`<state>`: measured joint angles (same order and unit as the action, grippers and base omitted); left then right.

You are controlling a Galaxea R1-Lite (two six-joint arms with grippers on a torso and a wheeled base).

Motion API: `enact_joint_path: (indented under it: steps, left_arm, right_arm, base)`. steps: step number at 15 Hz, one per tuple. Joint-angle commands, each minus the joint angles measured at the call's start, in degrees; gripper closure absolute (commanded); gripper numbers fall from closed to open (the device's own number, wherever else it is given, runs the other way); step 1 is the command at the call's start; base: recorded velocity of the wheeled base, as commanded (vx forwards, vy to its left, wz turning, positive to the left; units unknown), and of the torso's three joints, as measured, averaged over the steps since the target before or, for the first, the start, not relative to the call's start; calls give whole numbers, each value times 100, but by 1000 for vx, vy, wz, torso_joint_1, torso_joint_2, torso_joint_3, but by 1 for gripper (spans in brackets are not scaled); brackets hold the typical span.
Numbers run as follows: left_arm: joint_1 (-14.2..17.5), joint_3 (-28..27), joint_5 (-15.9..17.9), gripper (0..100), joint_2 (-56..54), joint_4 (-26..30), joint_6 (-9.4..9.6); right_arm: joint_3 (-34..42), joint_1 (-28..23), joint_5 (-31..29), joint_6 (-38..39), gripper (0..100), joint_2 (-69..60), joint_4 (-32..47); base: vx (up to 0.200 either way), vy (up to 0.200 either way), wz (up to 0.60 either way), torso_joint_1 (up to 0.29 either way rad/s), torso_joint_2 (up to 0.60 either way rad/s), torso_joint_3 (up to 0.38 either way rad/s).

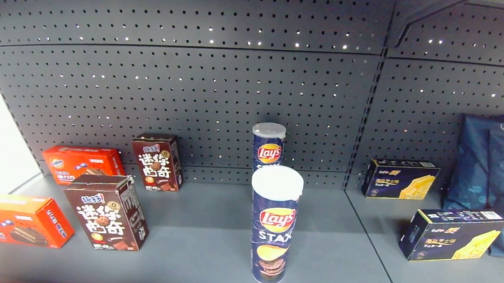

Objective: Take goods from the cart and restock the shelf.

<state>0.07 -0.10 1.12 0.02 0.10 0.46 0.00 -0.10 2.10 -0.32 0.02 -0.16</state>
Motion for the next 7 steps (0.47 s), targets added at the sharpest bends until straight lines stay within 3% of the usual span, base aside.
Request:
enact_joint_path:
  steps: [1,7]
  left_arm:
    - [1,1,2,0,-2,-1,-2]
    - [1,1,2,0,-2,-1,-2]
  right_arm:
    - [0,1,1,-3,0,-2,-2]
    - [0,1,-8,-3,0,-2,-2]
  base:
    - [0,0,0,0,0,0]
    - [0,0,0,0,0,0]
